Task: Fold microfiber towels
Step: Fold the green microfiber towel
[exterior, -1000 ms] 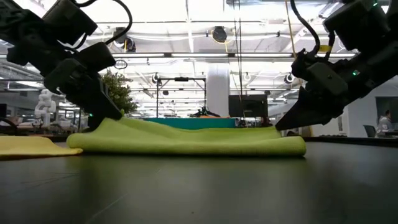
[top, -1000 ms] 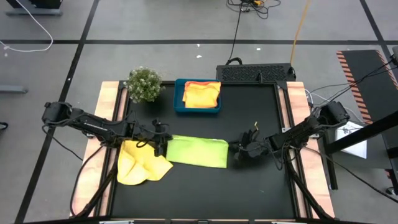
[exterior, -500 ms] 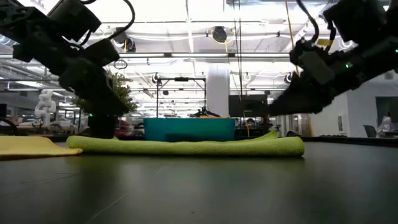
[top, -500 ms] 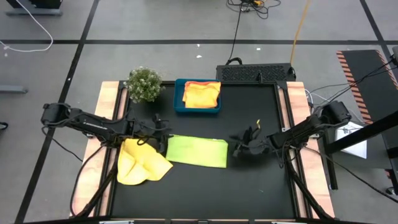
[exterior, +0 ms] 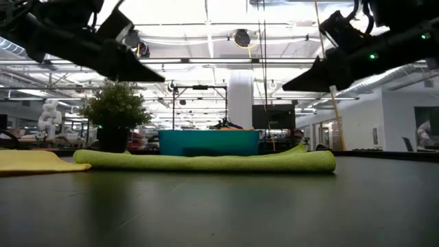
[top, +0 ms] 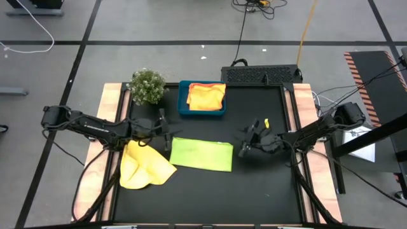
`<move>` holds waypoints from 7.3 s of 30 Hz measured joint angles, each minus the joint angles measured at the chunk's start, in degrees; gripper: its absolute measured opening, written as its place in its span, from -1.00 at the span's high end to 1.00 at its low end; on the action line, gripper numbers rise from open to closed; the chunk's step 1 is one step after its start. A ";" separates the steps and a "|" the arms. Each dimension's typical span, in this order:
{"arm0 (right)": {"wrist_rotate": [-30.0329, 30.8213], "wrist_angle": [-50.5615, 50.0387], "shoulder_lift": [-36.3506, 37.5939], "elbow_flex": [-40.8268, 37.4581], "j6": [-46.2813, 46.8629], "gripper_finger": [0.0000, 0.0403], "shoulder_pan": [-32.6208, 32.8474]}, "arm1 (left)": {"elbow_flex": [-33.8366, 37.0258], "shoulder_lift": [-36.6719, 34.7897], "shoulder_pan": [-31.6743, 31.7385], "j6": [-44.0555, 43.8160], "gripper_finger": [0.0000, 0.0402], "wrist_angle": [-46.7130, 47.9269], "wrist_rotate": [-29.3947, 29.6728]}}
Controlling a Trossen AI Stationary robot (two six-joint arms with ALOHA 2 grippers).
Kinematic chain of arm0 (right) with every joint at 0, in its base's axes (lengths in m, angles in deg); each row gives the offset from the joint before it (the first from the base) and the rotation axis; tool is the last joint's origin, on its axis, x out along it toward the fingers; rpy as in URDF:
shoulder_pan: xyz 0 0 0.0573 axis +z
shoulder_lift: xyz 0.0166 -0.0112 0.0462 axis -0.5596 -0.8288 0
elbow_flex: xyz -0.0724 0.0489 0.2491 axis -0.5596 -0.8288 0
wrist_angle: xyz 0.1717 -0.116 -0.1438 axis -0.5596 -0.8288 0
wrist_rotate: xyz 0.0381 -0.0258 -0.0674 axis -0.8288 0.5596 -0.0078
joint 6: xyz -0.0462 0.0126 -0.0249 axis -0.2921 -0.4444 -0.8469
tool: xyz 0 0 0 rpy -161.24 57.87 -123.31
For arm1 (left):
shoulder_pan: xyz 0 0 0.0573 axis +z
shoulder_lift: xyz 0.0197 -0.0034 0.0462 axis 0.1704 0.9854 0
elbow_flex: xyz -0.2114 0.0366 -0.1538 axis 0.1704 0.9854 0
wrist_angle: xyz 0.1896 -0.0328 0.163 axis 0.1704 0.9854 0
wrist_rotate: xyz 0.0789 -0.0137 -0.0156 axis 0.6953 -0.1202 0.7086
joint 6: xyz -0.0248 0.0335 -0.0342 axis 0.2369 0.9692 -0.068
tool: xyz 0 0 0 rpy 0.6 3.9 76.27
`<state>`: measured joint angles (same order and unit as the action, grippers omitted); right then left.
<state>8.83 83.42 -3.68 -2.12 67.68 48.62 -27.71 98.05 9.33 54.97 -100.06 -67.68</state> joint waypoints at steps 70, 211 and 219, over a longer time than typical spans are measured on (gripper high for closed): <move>-27.20 17.54 -2.02 -2.56 6.11 0.34 -10.58 | -13.94 15.02 -2.66 0.37 0.16 10.96 -16.12; -22.08 -16.16 -28.13 33.23 4.43 0.34 3.96 | -26.61 14.62 -43.98 -26.38 0.16 56.38 25.90; -24.97 -16.09 -29.83 35.15 7.00 0.34 1.55 | -13.46 3.71 -46.78 -20.31 0.16 37.15 25.38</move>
<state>-16.14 67.34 -33.51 33.03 74.68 50.17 -41.17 101.75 -37.45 34.66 -62.91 -42.30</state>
